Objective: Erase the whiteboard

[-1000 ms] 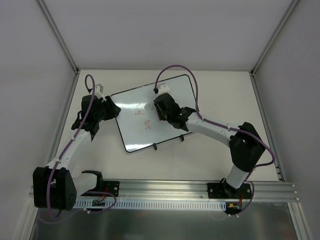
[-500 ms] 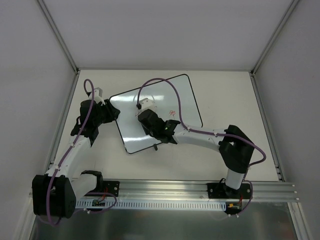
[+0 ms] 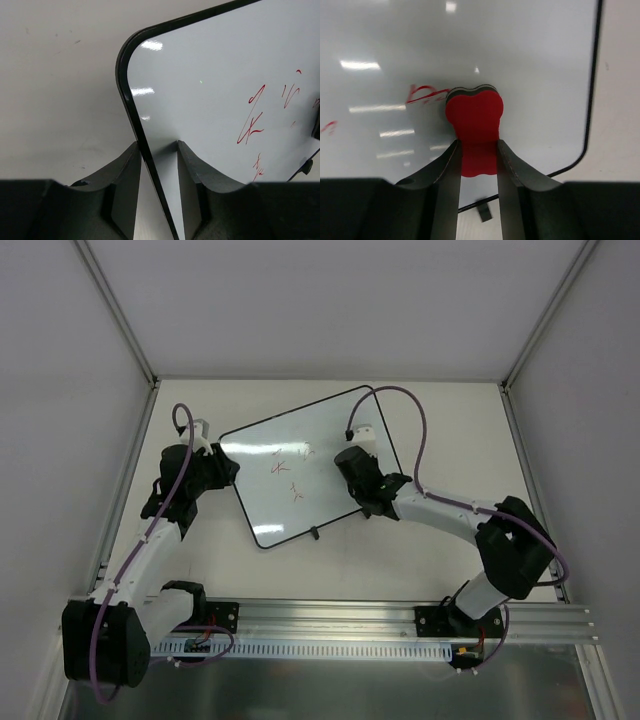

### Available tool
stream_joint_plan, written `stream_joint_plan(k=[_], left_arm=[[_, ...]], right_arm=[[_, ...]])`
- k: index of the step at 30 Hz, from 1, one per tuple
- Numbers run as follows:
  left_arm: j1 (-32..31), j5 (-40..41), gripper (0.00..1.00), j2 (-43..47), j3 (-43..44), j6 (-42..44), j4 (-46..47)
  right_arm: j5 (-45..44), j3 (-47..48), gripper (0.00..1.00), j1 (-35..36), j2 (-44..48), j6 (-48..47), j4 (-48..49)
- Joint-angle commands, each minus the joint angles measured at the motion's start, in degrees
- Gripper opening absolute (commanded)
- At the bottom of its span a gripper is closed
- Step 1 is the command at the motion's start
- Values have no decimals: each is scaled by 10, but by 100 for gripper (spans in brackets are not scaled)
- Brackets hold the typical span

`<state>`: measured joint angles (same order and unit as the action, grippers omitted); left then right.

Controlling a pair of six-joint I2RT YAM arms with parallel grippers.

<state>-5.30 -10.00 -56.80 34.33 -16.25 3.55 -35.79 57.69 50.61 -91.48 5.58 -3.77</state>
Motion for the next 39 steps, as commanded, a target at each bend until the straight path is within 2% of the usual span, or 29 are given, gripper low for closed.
stream_joint_plan(k=[1, 4, 9, 14, 18, 22, 24, 30, 34, 39], left_arm=[[-14, 13, 0, 4, -17, 48, -37], [-20, 19, 0, 8, -20, 54, -38], [-30, 25, 0, 11, -20, 61, -38], [-38, 34, 0, 17, -22, 62, -38], [-40, 35, 0, 20, -22, 61, -38], [-43, 36, 0, 22, -22, 64, -38], [-43, 38, 0, 23, -22, 65, -38], [-43, 38, 0, 25, -22, 66, -38], [-44, 33, 0, 27, -22, 64, -38], [-44, 31, 0, 27, -22, 62, -38]], right_arm=[[-22, -22, 0, -60, 24, -18, 6], [6, -7, 0, -82, 17, -47, 17], [98, 41, 0, -69, -32, -67, 27], [127, 102, 0, 14, -97, -72, 28], [169, 134, 0, 61, -121, -33, 28], [170, 135, 0, 87, -124, -35, 27], [140, 129, 0, 85, -114, -46, 28], [79, 90, 0, 22, -65, -73, 27], [23, 69, 0, 7, -46, -90, 27], [52, 61, 0, 21, -51, -76, 33]])
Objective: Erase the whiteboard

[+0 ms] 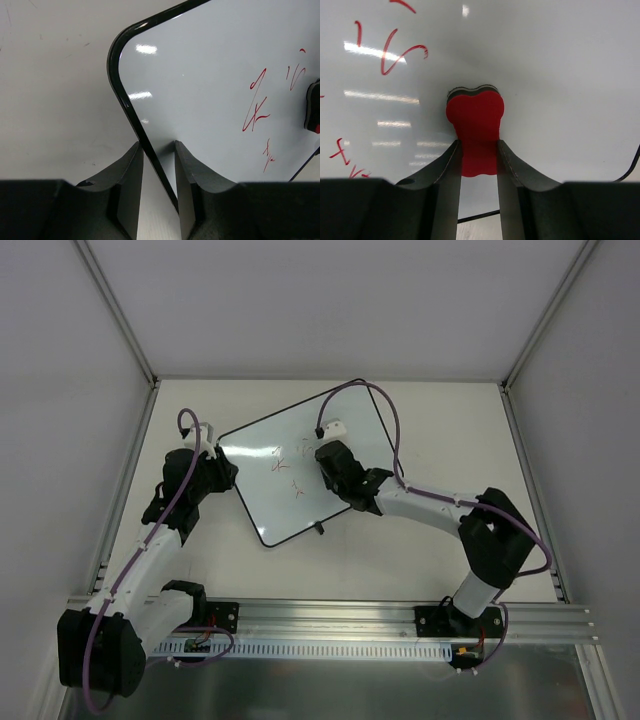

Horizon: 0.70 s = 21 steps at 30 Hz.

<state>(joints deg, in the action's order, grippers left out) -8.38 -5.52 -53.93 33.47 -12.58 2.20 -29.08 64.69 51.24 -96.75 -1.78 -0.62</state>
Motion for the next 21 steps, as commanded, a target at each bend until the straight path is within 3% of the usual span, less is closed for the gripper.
stream_joint_plan(k=[1, 10, 14, 21], left_arm=[[-13, -16, 0, 0, -14, 25, -25], [-21, -17, 0, 10, -20, 12, -25], [-22, -20, 0, 10, -21, 8, -25], [-22, -15, 0, 17, -25, 9, -25]], right_arm=[[-12, -7, 0, 31, -4, -2, 2], [11, 65, 0, 144, -99, 16, 20], [17, 84, 0, 159, -119, 45, 20], [-91, 6, 0, 132, -60, 60, 20]])
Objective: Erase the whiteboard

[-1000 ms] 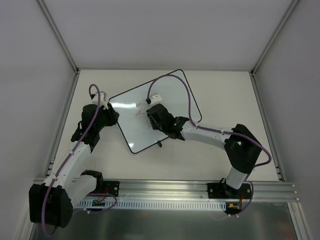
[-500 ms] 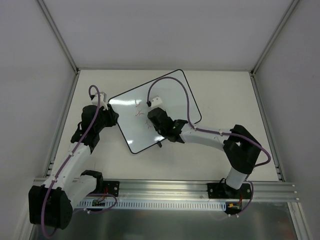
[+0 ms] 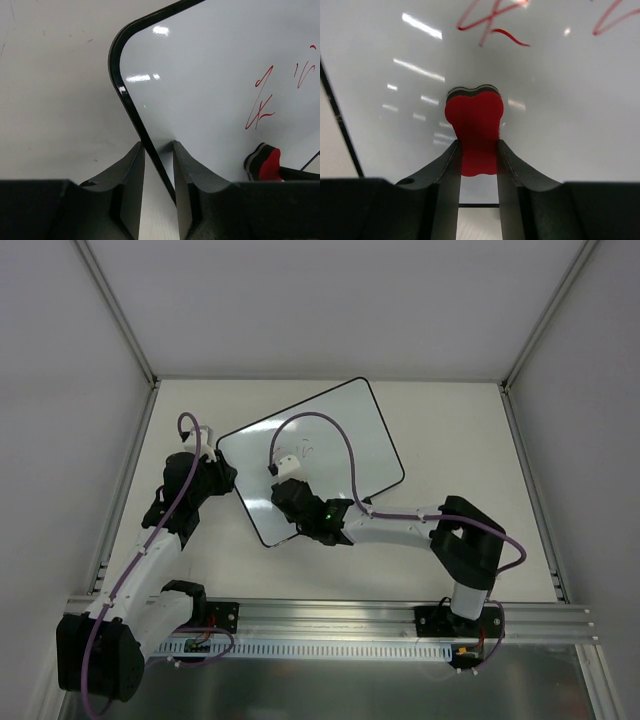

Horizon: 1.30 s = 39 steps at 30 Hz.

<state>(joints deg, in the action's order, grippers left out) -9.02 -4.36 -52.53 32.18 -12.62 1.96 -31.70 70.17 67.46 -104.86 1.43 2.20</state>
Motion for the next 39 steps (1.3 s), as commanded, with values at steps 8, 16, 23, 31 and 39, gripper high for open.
stream_joint_plan(k=[8, 16, 23, 31, 39], left_arm=[[-15, -32, 0, 2, -9, 16, -22], [-15, -33, 0, -14, 3, 15, -34], [-17, -35, 0, -21, 9, 18, -42], [-22, -36, 0, -28, 10, 15, -41], [-26, -28, 0, -22, 8, 17, -41]], right_arm=[[-108, -101, 0, -124, 117, -29, -8], [-37, 7, 0, -204, 70, -104, -19], [44, 104, 0, -193, -14, -97, -43], [99, 198, 0, -93, -100, -86, -63], [83, 200, 0, -46, -102, -71, -68]])
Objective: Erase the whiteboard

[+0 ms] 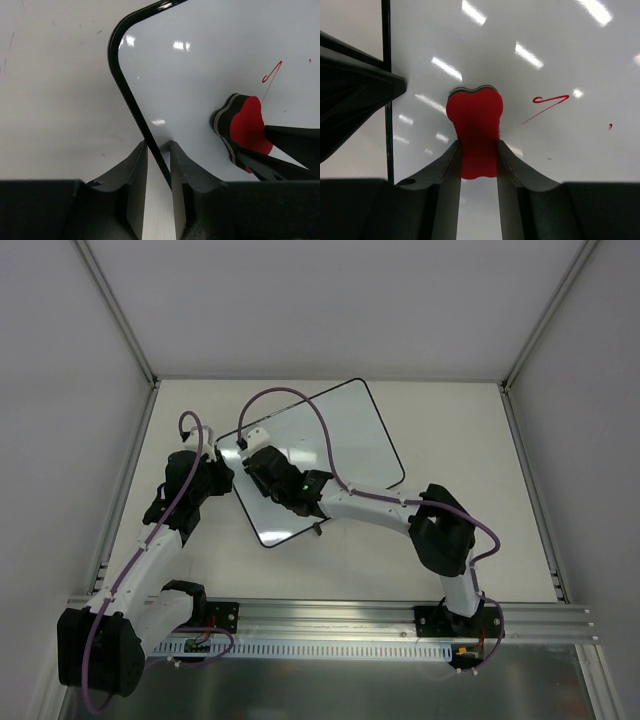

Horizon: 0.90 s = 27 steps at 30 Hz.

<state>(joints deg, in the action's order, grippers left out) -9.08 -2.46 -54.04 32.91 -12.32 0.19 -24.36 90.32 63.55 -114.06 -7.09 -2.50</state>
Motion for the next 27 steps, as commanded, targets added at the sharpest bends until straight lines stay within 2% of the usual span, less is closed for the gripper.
stream_joint_plan(k=[1, 10, 12, 19, 27], left_arm=[[-25, -47, 0, -6, 1, 14, -23], [-27, -47, 0, 1, -2, 18, -24], [-27, -47, 0, 2, -3, 19, -25], [-33, -40, 0, 3, -5, 29, -24], [-50, -27, 0, 6, -6, 34, -24]], right_arm=[[-20, -8, 0, -9, -6, 8, -21], [-190, -53, 0, -79, 67, -4, -33], [-204, -60, 0, -97, 76, -3, -35], [-134, -23, 0, -108, 60, 6, -35], [-84, 65, 0, -48, -21, 9, -66]])
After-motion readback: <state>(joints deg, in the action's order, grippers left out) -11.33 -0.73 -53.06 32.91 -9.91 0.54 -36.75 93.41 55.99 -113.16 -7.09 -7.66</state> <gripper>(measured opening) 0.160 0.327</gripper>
